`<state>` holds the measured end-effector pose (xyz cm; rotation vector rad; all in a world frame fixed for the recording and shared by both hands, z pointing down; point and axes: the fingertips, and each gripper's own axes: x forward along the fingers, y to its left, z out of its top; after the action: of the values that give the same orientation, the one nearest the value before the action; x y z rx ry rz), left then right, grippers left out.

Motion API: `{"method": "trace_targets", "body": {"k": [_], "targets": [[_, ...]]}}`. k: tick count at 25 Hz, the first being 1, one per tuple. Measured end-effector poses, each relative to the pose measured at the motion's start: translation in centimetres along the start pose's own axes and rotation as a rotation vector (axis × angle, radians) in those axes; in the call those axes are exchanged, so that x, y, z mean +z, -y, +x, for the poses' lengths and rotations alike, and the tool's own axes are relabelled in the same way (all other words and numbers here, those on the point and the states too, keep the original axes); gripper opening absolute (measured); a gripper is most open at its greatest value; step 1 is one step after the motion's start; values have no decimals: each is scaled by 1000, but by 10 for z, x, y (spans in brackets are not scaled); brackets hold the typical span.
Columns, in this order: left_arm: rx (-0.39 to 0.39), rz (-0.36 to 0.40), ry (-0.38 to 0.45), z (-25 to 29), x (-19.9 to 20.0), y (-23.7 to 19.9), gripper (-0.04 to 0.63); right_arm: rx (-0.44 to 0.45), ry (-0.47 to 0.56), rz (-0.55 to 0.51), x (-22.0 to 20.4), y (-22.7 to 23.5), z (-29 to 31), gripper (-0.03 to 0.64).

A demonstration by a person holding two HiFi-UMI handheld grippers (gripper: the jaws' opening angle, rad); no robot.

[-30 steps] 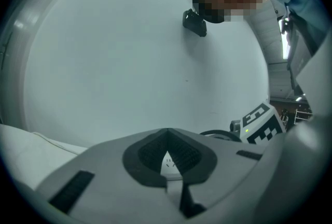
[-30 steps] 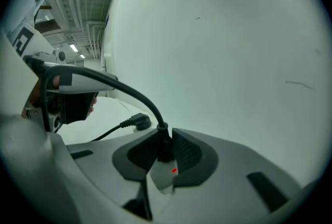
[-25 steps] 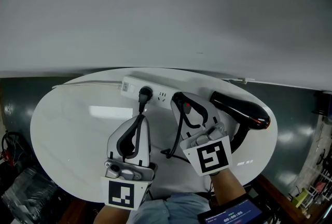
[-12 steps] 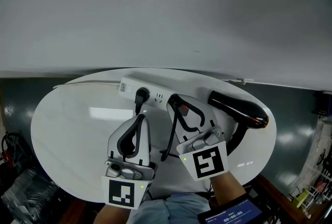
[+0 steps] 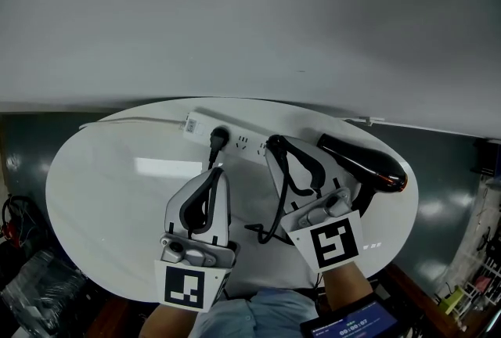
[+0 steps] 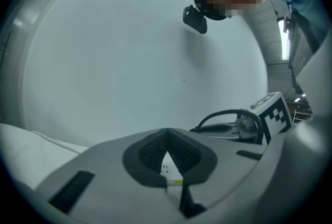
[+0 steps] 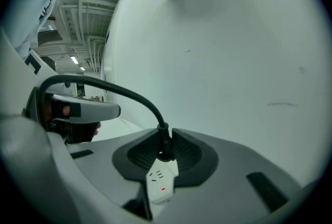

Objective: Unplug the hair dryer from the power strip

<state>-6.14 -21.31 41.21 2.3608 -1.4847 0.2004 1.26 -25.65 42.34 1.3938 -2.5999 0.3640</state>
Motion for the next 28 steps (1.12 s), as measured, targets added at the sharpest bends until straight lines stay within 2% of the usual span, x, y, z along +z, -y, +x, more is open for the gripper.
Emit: {"method": "trace_targets", "body": {"k": [10,11,13,15,18,21,24,28], "targets": [[-21,18,38,-21,18,16,-3,-6,-1,-68,1,-8,-36,55],[-31,23,48,-23,20,20,-2,1,-32,-105,-6,-10,-41,55],[-52,32,68,-28,25,27,-2,12,-166,-180,-32,-13,-54,55],[-73,42,84,-36,28,34,-2,-17,-291,-142,-58,-15,-67,55],[-111,100,134,-51,40,46,-2,-40,-406,-71,-83,-22,-85,68],[-139,141,170,-68,47,57,-2,-5,-474,-41,-100,-36,-102,138],[-160,138,176,-83,46,67,-3,2,-508,-37,-111,-47,-121,195],[-177,147,198,-102,49,78,-2,-33,-438,-26,-99,-56,-144,195]]}}
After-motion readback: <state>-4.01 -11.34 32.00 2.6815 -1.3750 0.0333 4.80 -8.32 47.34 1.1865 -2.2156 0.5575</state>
